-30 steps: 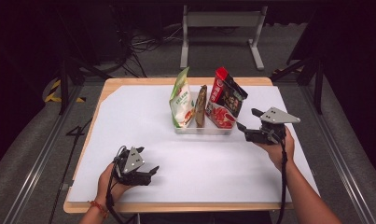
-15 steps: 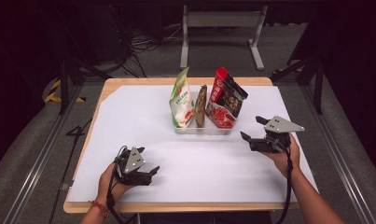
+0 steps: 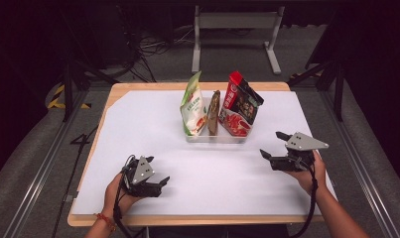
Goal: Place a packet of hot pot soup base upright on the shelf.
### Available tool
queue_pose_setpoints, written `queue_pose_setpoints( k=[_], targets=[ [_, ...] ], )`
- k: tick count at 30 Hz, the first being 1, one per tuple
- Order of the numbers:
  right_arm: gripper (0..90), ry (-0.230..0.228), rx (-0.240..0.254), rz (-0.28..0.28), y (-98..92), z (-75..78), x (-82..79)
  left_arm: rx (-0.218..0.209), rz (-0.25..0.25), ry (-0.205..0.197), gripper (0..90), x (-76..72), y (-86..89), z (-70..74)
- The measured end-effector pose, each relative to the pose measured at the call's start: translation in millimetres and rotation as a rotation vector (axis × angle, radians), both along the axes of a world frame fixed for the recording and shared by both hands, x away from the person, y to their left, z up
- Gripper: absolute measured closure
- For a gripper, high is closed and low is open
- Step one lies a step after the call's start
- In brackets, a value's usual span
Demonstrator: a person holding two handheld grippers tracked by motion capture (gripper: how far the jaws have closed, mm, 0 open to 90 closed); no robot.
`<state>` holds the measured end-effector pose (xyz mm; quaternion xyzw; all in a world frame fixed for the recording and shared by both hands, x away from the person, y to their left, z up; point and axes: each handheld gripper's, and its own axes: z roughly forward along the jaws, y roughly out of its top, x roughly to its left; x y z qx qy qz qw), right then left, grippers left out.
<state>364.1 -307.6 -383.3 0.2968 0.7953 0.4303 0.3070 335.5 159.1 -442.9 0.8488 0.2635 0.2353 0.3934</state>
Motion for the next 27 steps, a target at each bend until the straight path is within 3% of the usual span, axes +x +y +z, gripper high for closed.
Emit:
queue_pose_setpoints(
  k=[20, 27],
  targets=[
    [18.3, 0.009, -0.042, 0.027, -16.0, -14.5, -27.0, 0.004, -0.002, -0.009, 16.2, -0.8, 1.1, 1.5],
    [17.0, 0.037, -0.005, 0.032, -25.3, -22.3, -34.2, 0.000, -0.005, -0.012, 16.2, -1.0, 1.1, 2.2]
  ],
)
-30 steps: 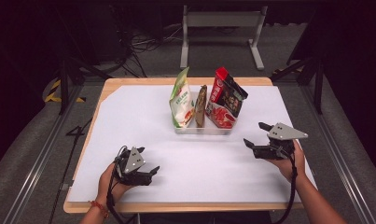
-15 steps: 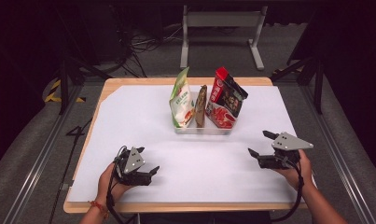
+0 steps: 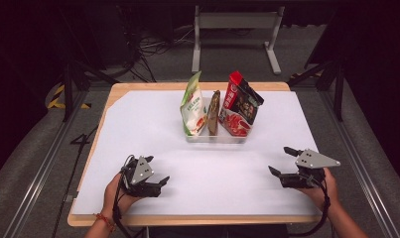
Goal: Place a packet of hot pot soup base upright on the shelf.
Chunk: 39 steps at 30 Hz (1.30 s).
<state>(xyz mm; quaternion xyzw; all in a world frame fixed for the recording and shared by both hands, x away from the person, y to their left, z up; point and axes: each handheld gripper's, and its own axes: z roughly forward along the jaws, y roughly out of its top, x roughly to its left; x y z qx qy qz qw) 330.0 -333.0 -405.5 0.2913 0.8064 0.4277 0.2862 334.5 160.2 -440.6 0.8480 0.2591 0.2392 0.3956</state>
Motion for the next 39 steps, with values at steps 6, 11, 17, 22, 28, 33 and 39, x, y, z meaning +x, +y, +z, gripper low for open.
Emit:
queue_pose_setpoints(
  k=[6, 11, 17, 22, 28, 33, 39],
  targets=[
    [16.4, 0.012, -0.007, -0.001, -8.0, -5.0, -8.3, -0.004, -0.002, 0.005, 16.3, 0.4, 0.1, -0.5],
    [16.0, 0.016, 0.000, -0.009, -14.4, -6.5, -15.2, -0.004, -0.003, 0.006, 16.2, -0.2, -0.7, -0.6],
    [15.7, 0.021, 0.003, -0.017, -22.4, -9.1, -21.1, -0.002, -0.004, 0.005, 16.2, 0.1, 0.0, -0.5],
    [15.5, 0.028, 0.002, -0.025, -28.1, -11.3, -24.5, -0.009, -0.002, 0.010, 16.2, 0.7, 1.0, -1.2],
    [15.3, 0.043, 0.003, -0.033, -36.4, -15.2, -30.9, -0.016, -0.006, 0.017, 16.1, 1.5, 1.3, -1.8],
    [15.0, 0.042, 0.014, -0.039, -43.3, -19.1, -37.5, -0.011, -0.016, 0.011, 16.0, -0.5, 0.5, -1.5],
    [14.3, 0.027, 0.011, -0.039, -45.4, -19.7, -40.0, -0.005, -0.021, 0.006, 15.7, -1.3, 0.5, -0.9]
  ],
)
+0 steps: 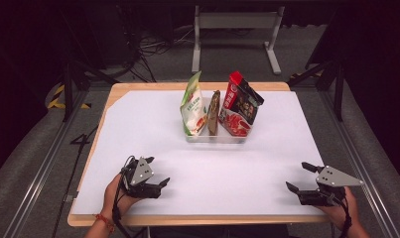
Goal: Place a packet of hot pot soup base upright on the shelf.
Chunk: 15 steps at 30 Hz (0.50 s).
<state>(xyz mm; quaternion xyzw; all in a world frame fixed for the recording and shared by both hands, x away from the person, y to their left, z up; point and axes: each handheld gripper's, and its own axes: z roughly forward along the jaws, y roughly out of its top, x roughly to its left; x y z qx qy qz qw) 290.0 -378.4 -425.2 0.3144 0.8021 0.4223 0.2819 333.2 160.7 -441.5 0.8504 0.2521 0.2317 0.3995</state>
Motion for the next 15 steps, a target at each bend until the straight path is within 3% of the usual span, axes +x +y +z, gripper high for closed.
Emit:
queue_pose_setpoints(
  k=[4, 15],
  targets=[
    [14.3, -0.012, 0.012, -0.005, -2.9, 1.5, -1.4, 0.020, -0.008, -0.007, 15.6, -1.2, -0.6, -0.4],
    [14.0, -0.013, -0.012, -0.013, 0.1, 0.0, -5.9, 0.016, -0.032, -0.022, 15.4, -3.0, -3.7, 1.0]
  ],
)
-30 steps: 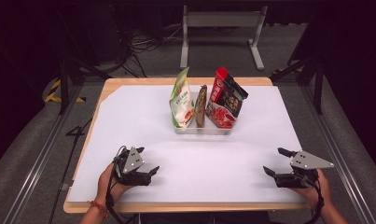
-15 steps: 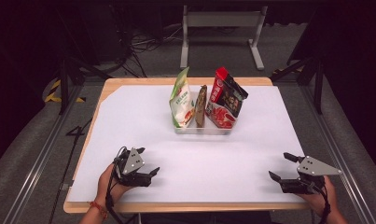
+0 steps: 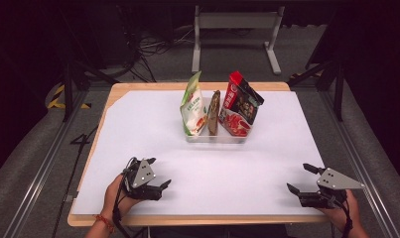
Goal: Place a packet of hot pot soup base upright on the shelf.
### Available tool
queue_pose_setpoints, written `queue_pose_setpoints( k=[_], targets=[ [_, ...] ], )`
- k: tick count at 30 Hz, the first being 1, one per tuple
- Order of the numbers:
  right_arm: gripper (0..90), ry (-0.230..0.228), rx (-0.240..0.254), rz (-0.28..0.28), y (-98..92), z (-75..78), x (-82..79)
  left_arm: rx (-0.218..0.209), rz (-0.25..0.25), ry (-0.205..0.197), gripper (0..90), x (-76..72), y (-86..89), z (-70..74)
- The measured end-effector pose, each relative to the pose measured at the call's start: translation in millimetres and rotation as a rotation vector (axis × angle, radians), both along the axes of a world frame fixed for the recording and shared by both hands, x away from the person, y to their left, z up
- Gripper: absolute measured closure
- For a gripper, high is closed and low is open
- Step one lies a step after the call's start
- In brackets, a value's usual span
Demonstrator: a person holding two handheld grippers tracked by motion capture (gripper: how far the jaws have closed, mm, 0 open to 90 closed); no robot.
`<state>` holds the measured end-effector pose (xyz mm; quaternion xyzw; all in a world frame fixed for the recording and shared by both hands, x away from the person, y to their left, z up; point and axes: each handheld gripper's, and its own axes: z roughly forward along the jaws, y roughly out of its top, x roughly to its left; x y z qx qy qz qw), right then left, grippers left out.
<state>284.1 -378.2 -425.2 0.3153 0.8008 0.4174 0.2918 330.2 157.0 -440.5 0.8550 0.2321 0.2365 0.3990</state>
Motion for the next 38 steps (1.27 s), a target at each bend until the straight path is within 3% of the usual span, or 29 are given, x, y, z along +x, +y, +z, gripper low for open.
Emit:
queue_pose_setpoints(
  k=[38],
  targets=[
    [13.7, 0.007, 0.000, 0.033, 6.3, -0.8, 3.2, 0.004, 0.015, 0.012, 15.3, 0.5, 1.3, -0.2]
  ],
)
